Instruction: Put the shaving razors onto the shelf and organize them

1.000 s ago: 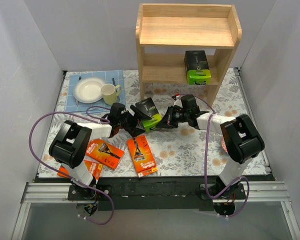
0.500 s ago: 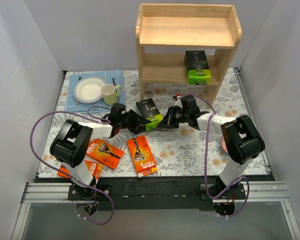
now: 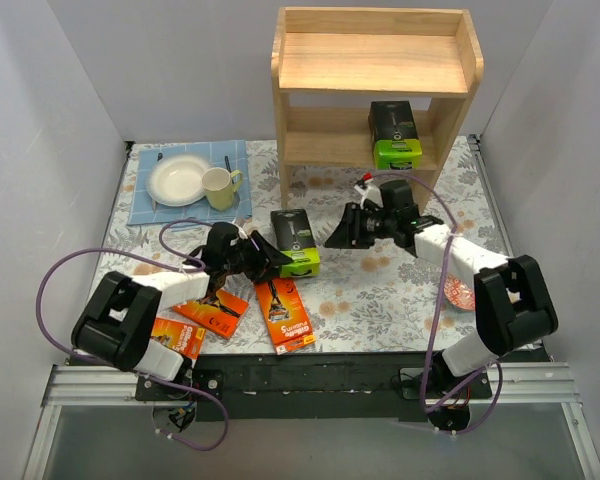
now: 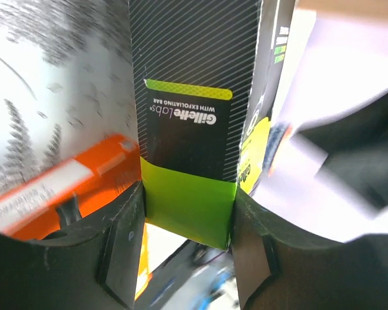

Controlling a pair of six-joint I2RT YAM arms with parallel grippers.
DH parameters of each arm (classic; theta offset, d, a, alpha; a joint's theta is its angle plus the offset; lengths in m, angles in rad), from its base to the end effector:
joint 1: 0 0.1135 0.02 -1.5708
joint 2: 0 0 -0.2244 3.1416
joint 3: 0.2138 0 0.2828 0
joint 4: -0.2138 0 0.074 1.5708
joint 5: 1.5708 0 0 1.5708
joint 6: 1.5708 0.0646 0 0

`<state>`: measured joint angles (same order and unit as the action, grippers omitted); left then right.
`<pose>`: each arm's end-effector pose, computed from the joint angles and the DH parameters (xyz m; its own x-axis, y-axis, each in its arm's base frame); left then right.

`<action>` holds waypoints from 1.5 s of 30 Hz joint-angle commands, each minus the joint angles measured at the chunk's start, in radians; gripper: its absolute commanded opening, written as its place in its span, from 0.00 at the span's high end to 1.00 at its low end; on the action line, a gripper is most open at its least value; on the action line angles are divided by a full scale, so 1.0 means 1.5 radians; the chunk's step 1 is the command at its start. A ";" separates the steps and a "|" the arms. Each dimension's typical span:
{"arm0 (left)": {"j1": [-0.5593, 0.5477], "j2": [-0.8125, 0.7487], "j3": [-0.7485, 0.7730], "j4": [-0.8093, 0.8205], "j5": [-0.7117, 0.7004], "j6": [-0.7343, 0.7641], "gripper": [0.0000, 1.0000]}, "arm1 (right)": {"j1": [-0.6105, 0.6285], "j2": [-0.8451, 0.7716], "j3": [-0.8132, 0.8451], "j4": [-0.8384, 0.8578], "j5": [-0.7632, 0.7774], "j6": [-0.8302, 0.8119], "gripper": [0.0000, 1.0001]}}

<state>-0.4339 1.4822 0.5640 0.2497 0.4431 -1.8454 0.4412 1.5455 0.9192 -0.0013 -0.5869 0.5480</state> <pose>0.2783 -0.1595 0.0718 -0.5069 -0.7235 0.4686 -0.7271 0.0669 -0.6833 0.3255 0.1933 0.1494 -0.8496 0.0785 -0.5215 -0.3728 0.6099 0.6993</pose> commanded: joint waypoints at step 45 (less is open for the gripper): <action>0.001 0.183 0.600 -0.069 0.070 0.161 0.58 | -0.163 -0.285 0.029 -0.324 0.001 -0.342 0.53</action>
<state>-0.4339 1.7794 1.3914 0.0647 0.5396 -1.6123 0.2020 1.1164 0.9661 -0.5419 -0.5571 0.0200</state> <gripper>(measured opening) 0.459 0.472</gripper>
